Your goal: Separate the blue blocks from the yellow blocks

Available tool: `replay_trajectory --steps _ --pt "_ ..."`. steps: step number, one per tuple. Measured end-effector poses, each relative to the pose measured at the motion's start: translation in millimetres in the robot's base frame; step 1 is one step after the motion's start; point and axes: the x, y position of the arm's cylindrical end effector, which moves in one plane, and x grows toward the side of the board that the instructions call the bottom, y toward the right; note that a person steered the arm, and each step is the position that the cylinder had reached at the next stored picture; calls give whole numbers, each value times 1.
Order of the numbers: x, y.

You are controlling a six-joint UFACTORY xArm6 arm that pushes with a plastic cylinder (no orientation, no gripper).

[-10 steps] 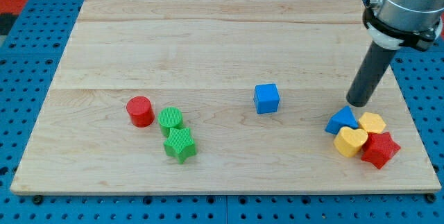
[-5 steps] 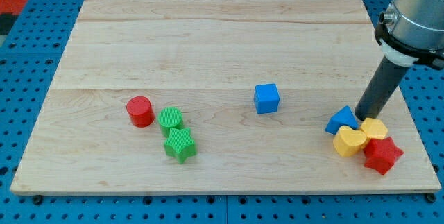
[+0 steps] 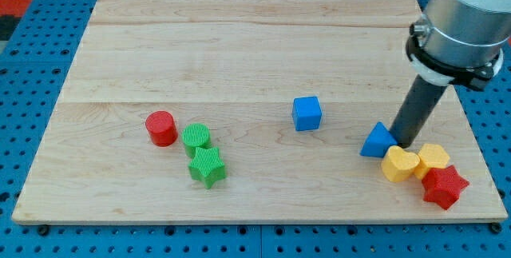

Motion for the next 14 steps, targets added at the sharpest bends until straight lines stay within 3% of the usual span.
replay_trajectory --steps 4,8,14 --pt "0 -67" --pt "43 -72" --pt "45 -121"
